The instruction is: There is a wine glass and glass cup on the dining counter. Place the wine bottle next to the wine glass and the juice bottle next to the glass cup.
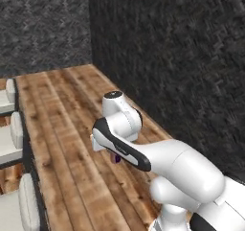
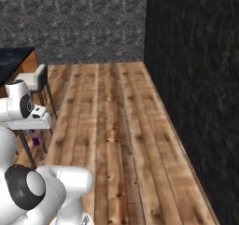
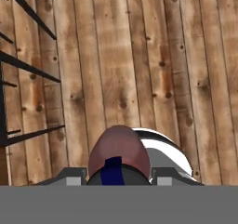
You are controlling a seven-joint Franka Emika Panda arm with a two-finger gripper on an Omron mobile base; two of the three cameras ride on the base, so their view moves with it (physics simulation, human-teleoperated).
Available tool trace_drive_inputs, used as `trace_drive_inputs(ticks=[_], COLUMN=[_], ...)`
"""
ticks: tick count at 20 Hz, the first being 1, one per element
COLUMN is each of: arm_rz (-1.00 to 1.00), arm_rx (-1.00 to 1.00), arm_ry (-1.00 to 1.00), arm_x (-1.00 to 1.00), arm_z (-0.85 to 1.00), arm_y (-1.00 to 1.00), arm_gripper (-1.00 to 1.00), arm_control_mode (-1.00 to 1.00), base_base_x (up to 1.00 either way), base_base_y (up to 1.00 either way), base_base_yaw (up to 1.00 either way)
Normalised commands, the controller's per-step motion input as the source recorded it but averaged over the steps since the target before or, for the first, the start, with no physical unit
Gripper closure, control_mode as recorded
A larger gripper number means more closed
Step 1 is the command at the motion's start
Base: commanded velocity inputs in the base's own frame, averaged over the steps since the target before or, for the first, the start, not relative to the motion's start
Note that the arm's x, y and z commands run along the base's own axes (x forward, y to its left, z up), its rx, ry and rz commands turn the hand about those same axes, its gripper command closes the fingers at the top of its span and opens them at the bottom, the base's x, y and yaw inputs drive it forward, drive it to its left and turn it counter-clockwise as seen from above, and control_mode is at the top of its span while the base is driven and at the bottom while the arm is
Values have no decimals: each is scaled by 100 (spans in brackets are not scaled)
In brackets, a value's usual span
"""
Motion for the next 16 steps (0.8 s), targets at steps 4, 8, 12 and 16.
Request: trace_drive_inputs(ticks=[4,8,12,16], arm_rz=[0,0,0,0], arm_rx=[0,0,0,0], arm_ry=[0,0,0,0], arm_x=[0,0,0,0], arm_z=[0,0,0,0], arm_y=[0,0,0,0], arm_gripper=[100,100,100,100], arm_control_mode=[100,100,100,100], base_base_x=[88,90,91,89], base_base_y=[-21,-21,-19,-10], base_base_yaw=[2,2,3,12])
